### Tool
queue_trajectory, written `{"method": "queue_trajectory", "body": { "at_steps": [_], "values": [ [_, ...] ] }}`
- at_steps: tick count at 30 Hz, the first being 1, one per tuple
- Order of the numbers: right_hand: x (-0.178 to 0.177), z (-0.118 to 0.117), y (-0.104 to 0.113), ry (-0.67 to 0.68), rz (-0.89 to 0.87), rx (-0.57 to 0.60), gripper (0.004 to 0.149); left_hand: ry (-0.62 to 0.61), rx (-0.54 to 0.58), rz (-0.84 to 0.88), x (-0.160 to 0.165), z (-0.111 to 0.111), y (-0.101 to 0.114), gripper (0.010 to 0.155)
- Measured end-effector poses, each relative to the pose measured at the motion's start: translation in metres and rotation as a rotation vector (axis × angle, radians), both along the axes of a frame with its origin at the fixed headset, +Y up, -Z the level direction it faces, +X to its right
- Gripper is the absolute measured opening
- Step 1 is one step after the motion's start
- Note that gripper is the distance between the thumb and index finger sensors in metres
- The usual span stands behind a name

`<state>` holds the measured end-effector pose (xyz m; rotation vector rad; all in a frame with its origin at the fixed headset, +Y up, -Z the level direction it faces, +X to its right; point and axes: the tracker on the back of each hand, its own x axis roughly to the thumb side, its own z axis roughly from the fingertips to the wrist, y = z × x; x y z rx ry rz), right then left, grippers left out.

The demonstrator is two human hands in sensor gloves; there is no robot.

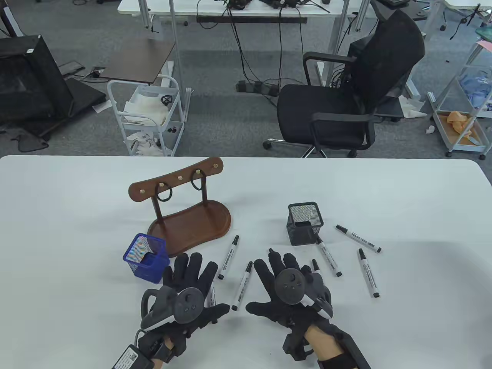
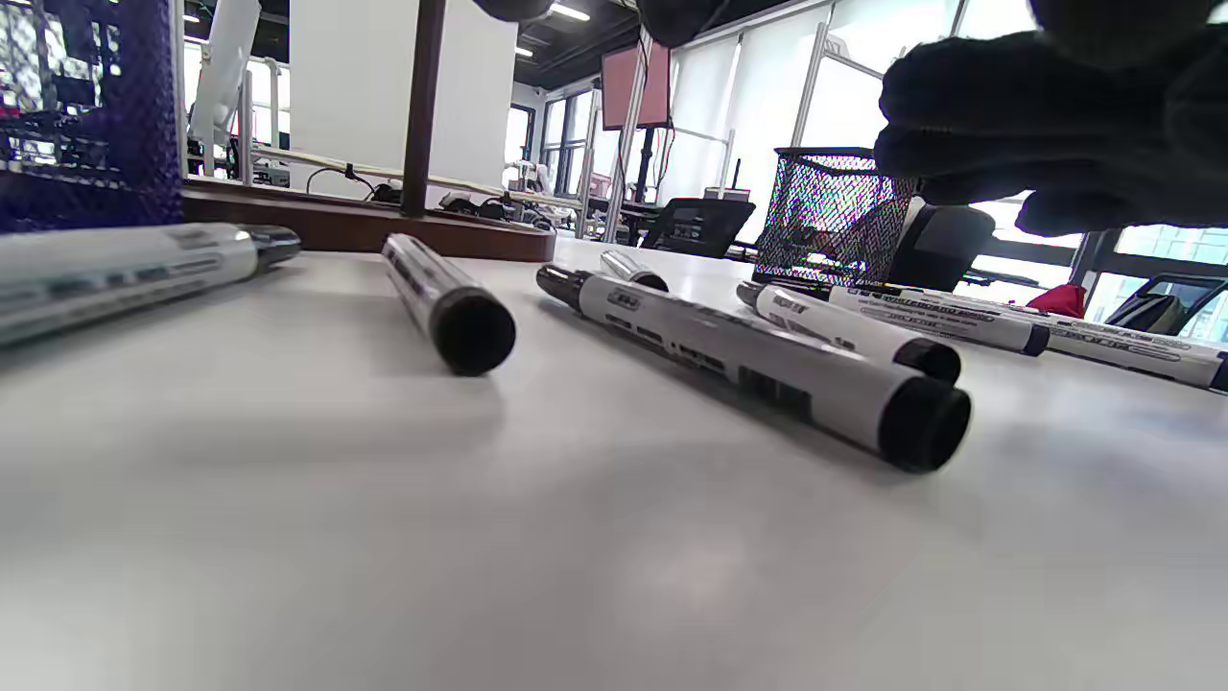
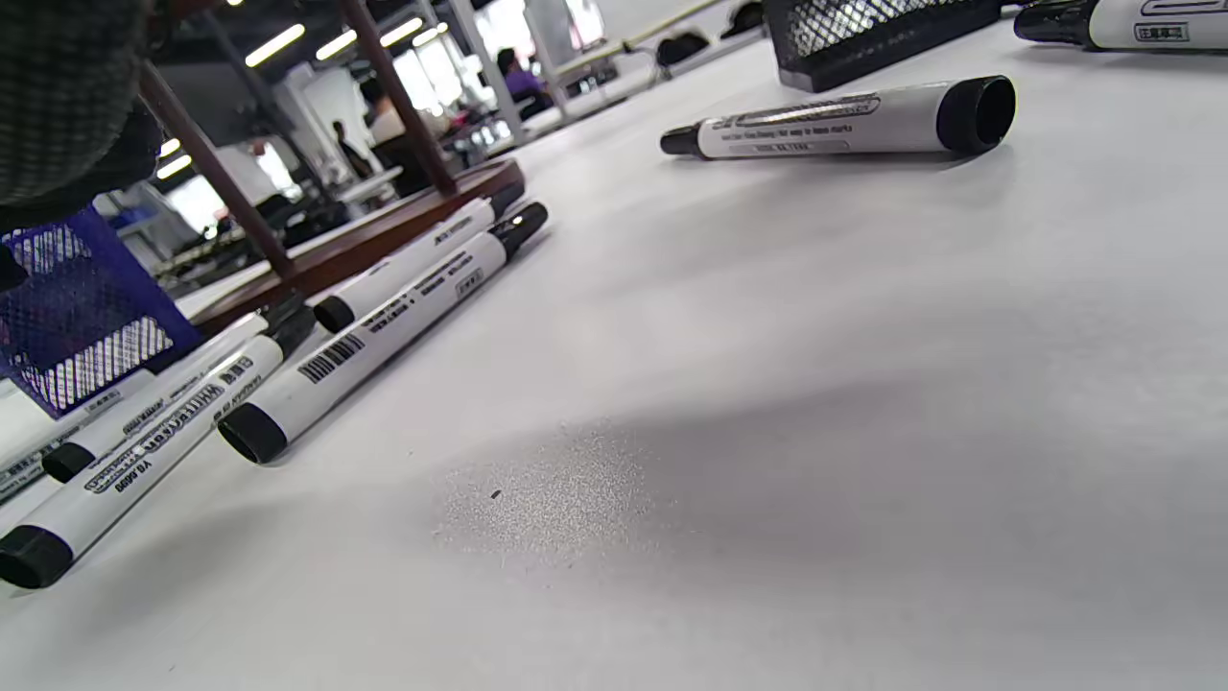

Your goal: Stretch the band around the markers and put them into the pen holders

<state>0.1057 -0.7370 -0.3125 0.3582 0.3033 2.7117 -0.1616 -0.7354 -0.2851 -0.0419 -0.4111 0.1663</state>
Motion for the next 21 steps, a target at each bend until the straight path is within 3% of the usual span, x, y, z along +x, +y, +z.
{"method": "queue_trajectory", "body": {
  "at_steps": [21],
  "values": [
    [-0.0016, 0.0005, -0.0001, -0.005, 0.009, -0.007, 0.099, 0.012, -0.015, 0.01, -0.0017, -0.0033, -0.0016, 0.102]
  ]
}}
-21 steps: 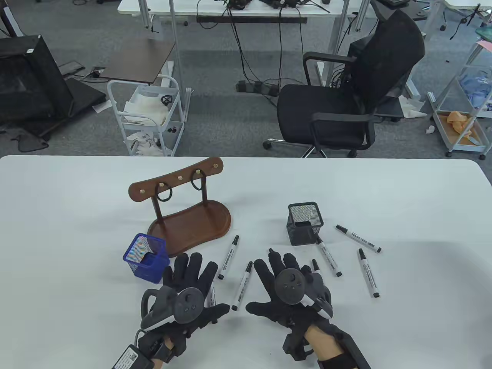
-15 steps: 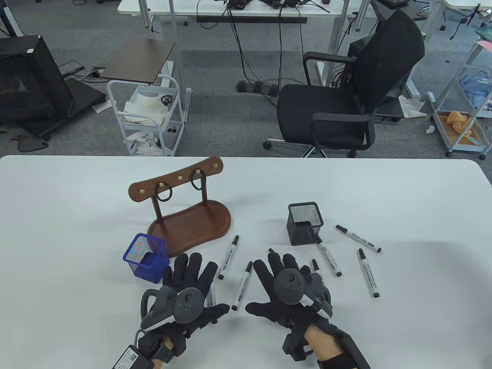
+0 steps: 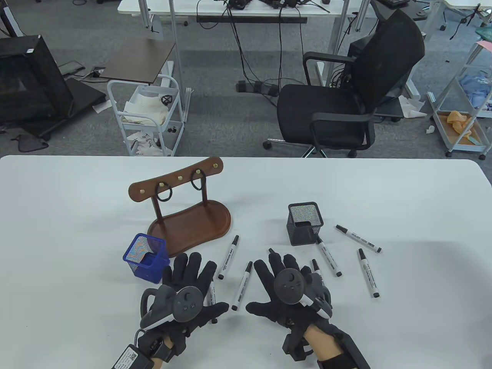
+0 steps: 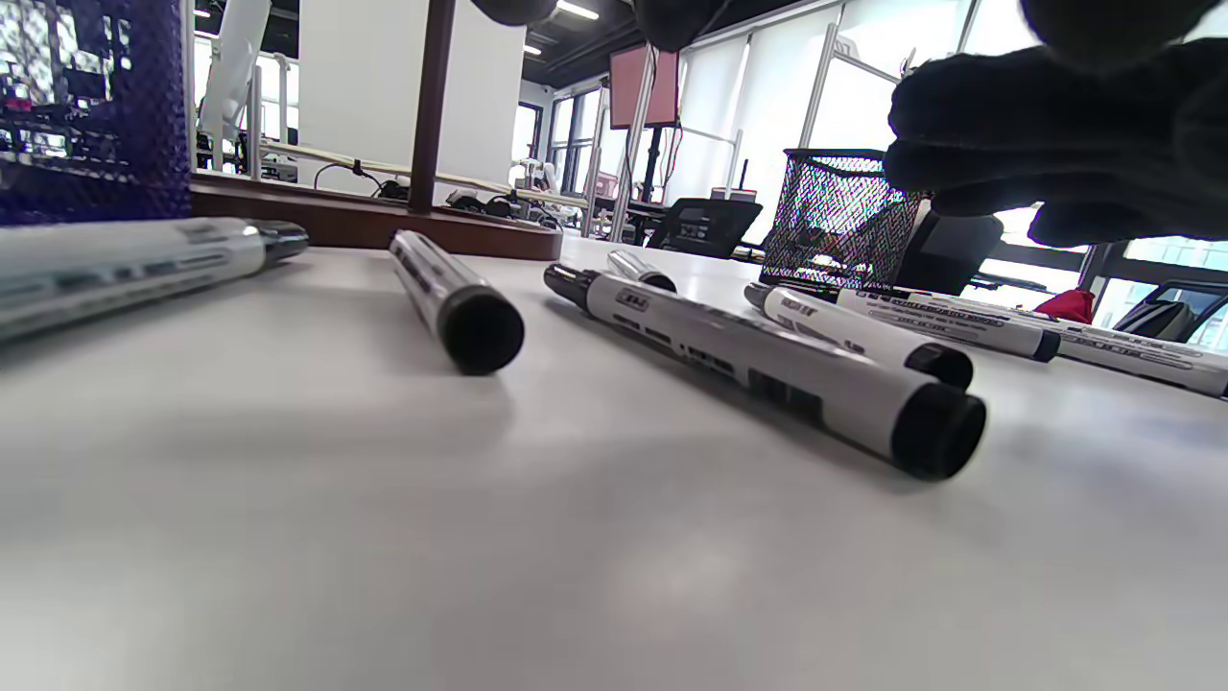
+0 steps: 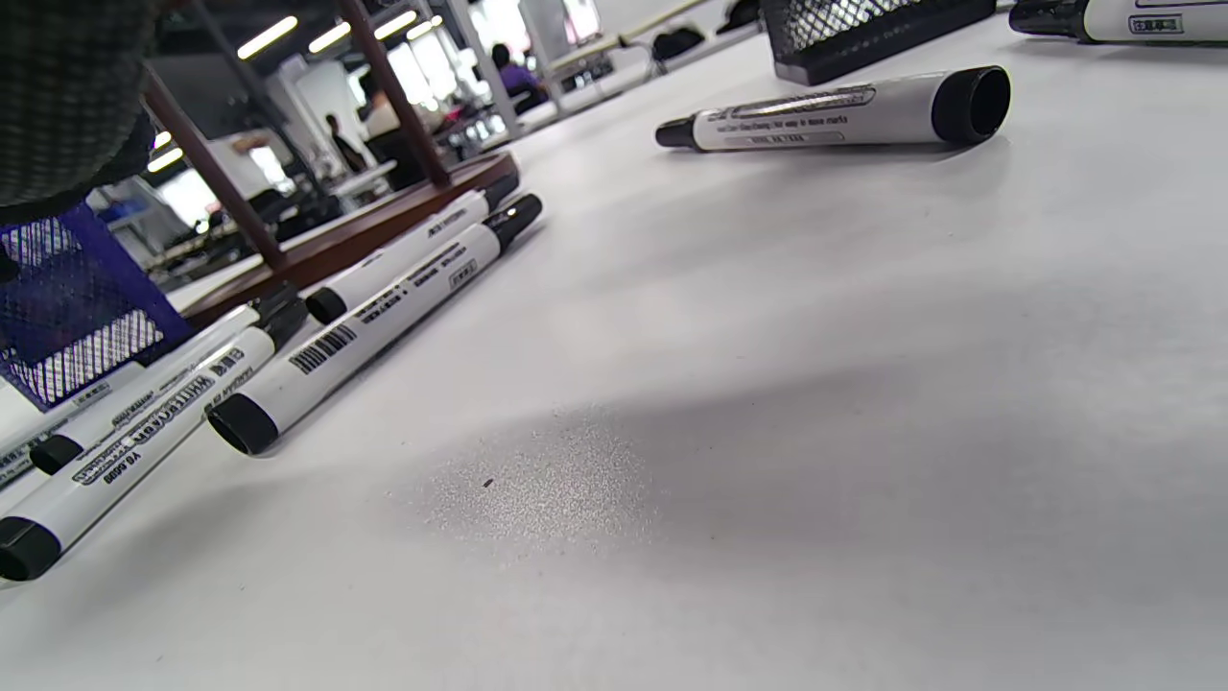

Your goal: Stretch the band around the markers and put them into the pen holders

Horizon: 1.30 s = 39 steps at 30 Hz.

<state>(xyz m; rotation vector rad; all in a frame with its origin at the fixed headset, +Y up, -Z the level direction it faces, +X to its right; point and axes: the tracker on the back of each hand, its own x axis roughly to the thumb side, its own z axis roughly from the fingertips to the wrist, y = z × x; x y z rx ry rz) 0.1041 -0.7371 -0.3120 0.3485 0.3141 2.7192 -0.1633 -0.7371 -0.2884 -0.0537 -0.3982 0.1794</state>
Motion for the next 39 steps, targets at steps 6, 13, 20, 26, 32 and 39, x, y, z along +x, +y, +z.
{"method": "queue_trajectory", "body": {
  "at_steps": [6, 13, 20, 26, 32, 39],
  "values": [
    [0.0, 0.0, 0.0, 0.0, -0.001, 0.003, 0.098, -0.002, 0.018, 0.009, 0.001, -0.004, 0.012, 0.102],
    [0.001, -0.001, 0.001, -0.005, -0.007, 0.009, 0.098, 0.008, 0.026, 0.074, -0.003, -0.012, 0.051, 0.102],
    [0.002, -0.001, 0.003, -0.005, -0.017, 0.017, 0.098, 0.096, -0.012, 0.188, -0.026, -0.036, 0.082, 0.104],
    [0.003, -0.001, 0.003, -0.004, -0.02, 0.022, 0.098, 0.202, -0.059, 0.303, -0.045, -0.058, 0.091, 0.097],
    [0.003, -0.001, 0.003, -0.002, -0.022, 0.024, 0.097, 0.363, -0.094, 0.499, -0.057, -0.072, 0.095, 0.083],
    [0.003, -0.001, 0.003, 0.001, -0.022, 0.024, 0.097, 0.506, -0.131, 0.62, -0.072, -0.091, 0.094, 0.077]
  ]
}}
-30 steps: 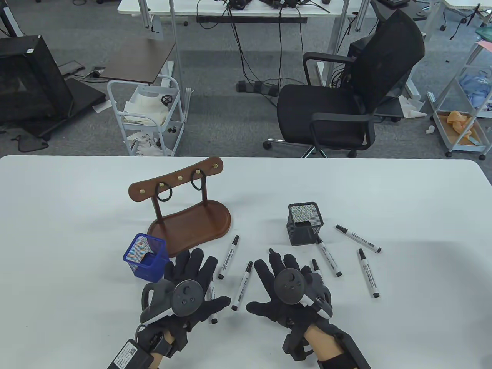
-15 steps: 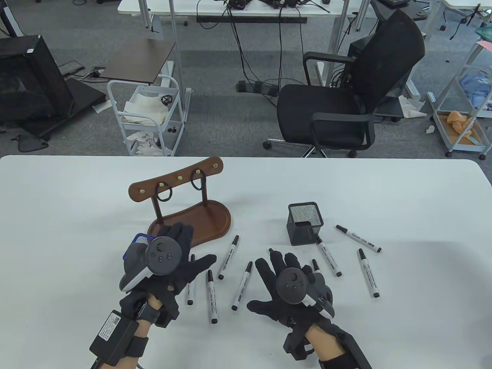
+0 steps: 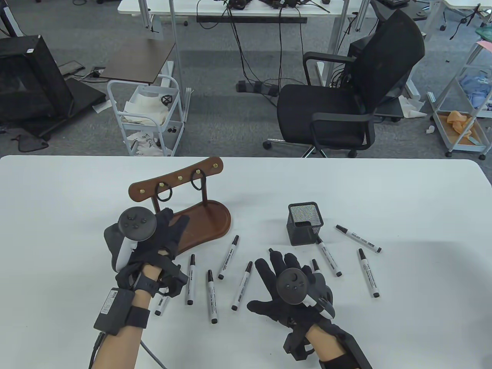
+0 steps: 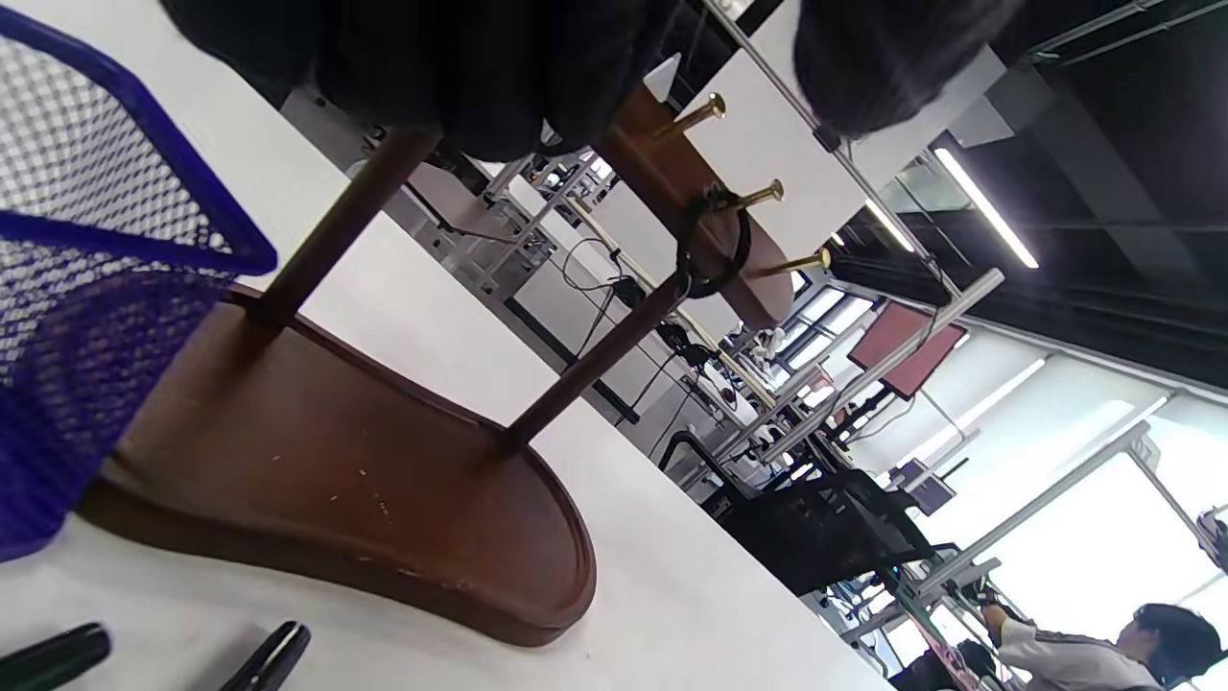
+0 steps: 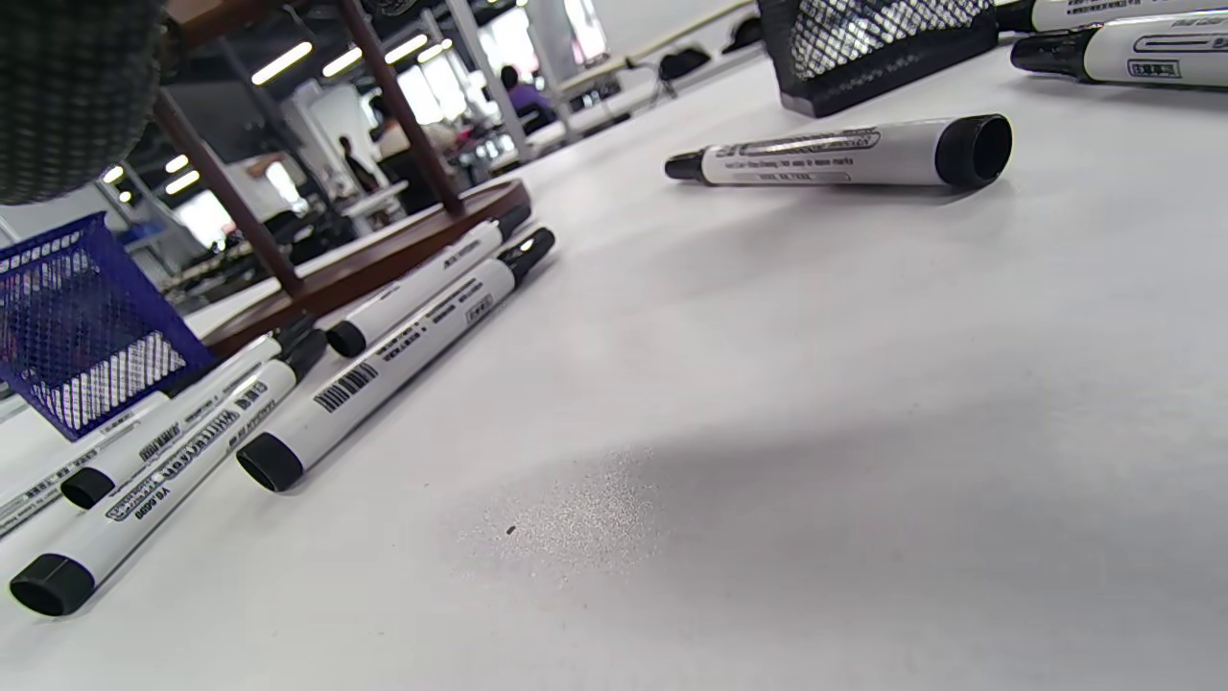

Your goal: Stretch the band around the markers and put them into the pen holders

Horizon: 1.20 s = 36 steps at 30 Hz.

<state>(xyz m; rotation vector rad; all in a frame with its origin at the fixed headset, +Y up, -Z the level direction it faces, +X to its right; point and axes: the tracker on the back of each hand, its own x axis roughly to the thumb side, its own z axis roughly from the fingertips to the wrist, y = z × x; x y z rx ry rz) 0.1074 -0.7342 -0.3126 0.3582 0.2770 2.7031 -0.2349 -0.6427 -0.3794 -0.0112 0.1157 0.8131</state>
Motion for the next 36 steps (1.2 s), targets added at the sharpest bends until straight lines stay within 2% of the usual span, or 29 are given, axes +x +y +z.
{"method": "queue_trajectory", "body": {
  "at_steps": [13, 36],
  "values": [
    [-0.001, 0.001, 0.001, 0.004, 0.001, -0.001, 0.097, 0.207, -0.084, 0.145, -0.014, -0.027, -0.018, 0.075],
    [-0.002, 0.002, 0.001, 0.013, 0.005, 0.003, 0.096, 0.324, -0.097, 0.235, -0.018, -0.049, -0.03, 0.074]
  ]
}}
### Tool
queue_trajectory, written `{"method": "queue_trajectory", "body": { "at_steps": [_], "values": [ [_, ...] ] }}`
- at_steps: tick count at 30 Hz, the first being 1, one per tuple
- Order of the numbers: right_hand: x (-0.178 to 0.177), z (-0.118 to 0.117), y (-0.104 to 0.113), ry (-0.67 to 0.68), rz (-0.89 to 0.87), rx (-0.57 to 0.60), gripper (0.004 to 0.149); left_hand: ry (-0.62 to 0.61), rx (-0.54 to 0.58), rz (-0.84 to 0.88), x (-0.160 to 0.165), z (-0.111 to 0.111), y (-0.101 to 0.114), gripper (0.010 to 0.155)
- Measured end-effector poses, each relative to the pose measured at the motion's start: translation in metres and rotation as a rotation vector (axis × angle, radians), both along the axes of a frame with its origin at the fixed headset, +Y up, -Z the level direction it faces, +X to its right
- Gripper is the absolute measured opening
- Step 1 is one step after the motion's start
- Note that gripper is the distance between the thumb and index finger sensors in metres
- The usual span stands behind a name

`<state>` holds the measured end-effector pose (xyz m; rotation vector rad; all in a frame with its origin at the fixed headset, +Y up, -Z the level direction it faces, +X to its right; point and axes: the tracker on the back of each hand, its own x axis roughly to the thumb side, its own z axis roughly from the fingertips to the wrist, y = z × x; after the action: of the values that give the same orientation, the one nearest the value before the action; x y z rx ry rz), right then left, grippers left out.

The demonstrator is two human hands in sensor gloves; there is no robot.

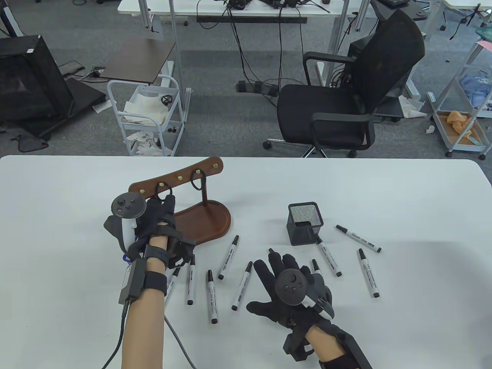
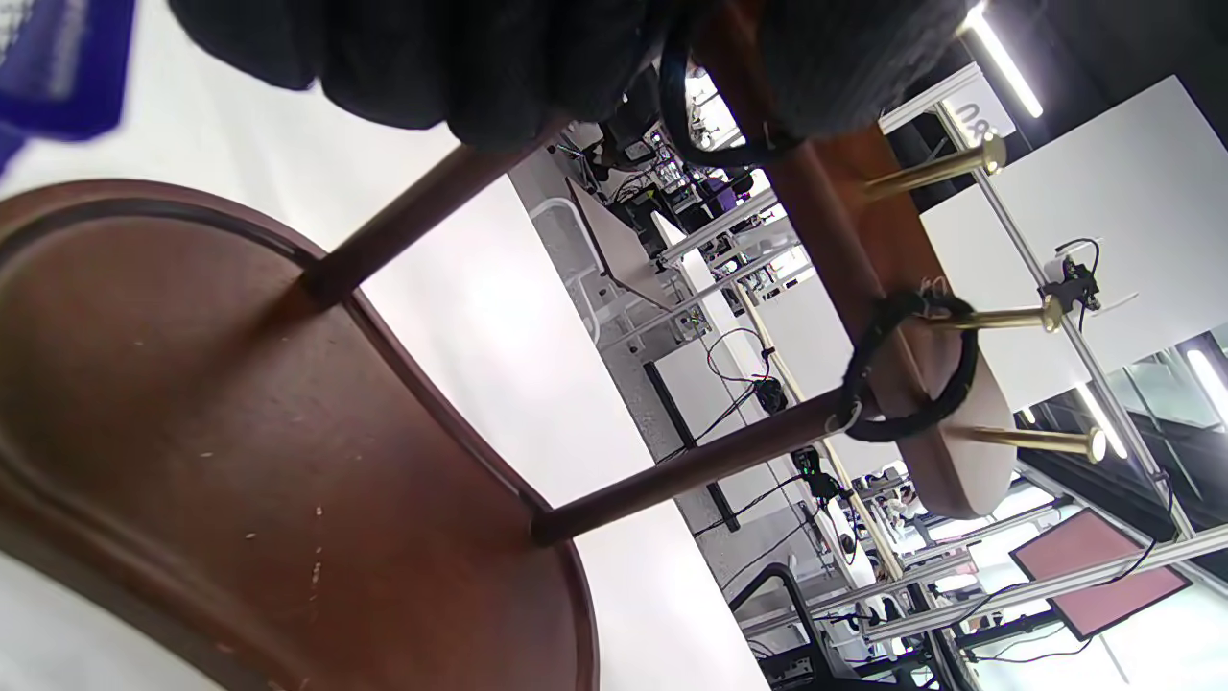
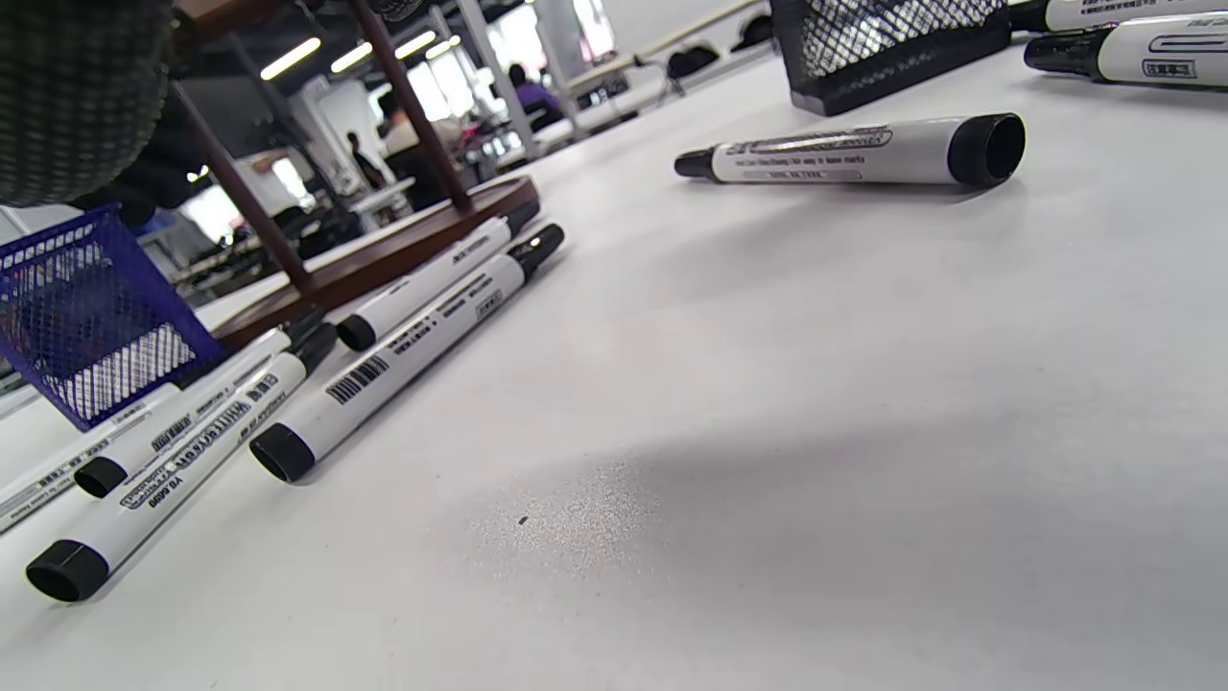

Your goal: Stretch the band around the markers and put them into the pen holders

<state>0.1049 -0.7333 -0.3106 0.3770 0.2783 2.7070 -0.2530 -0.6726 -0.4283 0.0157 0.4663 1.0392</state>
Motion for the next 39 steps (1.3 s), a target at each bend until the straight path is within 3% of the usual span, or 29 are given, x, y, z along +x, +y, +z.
{"method": "queue_trajectory", "body": {
  "at_steps": [13, 39],
  "values": [
    [-0.001, 0.0, 0.001, 0.001, 0.002, -0.005, 0.096, 0.044, 0.05, 0.097, -0.004, 0.002, -0.001, 0.044],
    [-0.001, 0.001, 0.002, 0.001, 0.01, -0.014, 0.095, -0.026, 0.12, 0.075, -0.005, 0.02, 0.027, 0.043]
  ]
}}
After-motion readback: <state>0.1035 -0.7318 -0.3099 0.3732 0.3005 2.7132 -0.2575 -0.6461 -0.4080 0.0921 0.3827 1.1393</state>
